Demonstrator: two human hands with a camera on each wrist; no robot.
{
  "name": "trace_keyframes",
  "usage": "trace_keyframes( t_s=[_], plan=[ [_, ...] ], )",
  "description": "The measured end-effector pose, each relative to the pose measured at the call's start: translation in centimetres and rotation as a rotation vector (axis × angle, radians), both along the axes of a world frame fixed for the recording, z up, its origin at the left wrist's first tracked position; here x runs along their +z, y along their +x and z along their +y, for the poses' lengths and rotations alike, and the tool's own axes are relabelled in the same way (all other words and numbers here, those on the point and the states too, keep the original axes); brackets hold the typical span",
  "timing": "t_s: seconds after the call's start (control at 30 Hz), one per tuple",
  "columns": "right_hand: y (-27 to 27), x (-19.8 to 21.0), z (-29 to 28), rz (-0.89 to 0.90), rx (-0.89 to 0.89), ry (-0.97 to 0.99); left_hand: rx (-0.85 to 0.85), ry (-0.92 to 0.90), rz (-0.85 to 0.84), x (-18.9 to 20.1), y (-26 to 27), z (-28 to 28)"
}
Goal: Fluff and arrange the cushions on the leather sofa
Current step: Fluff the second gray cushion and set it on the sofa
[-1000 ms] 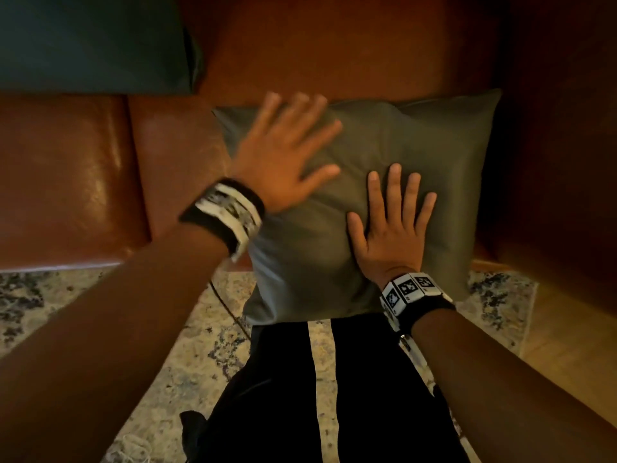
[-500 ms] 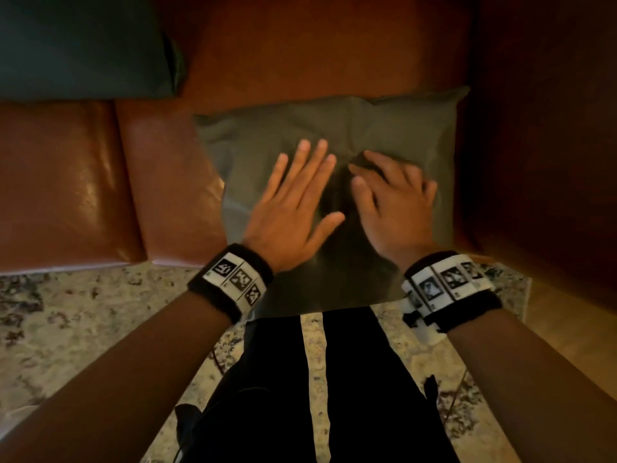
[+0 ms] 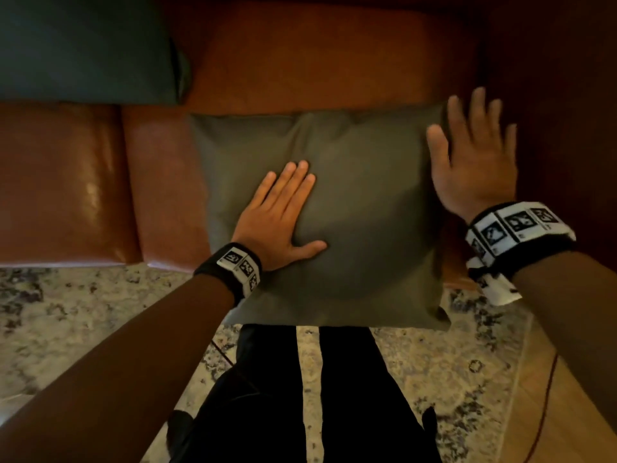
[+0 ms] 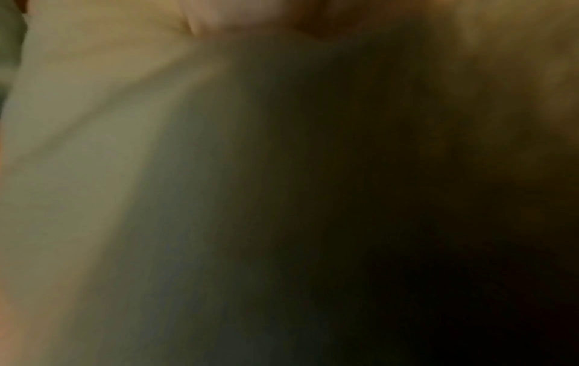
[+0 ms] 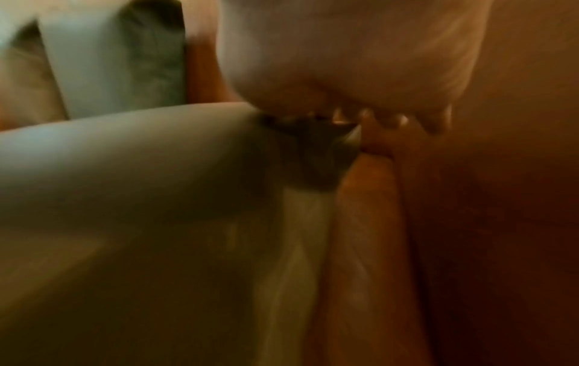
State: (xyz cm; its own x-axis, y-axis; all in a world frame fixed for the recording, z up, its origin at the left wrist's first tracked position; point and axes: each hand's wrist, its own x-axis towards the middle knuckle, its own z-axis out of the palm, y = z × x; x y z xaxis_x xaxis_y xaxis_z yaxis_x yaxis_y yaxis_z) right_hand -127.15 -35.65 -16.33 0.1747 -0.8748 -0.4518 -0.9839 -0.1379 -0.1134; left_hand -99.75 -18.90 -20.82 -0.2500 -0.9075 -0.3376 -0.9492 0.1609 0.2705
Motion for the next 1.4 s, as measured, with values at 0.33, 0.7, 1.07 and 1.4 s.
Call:
trace_keyframes(
  t_s=[0.33,0.7,1.07,1.4],
  plan=[
    [2.6,-1.3,-7.0,0.208,0.195,0.475,-0.018,-0.037,0.021,-0.8,1.9,1.0],
    [0.9,-2.1,5.7,-0.187,0.535,-0.043,-0.039,-0.042,0.042,-1.2,1.2,0.3],
    [0.9,-0.7,12.3,-0.272,0.168,-0.081,-0.046,0.003,0.034,-1.0,1.1,-0.3],
    [2.1,1.9,17.4,-0.288,-0.495,-0.152,-0.054,-0.025,-0.01,-1.0,-0.2,-0.5]
  ],
)
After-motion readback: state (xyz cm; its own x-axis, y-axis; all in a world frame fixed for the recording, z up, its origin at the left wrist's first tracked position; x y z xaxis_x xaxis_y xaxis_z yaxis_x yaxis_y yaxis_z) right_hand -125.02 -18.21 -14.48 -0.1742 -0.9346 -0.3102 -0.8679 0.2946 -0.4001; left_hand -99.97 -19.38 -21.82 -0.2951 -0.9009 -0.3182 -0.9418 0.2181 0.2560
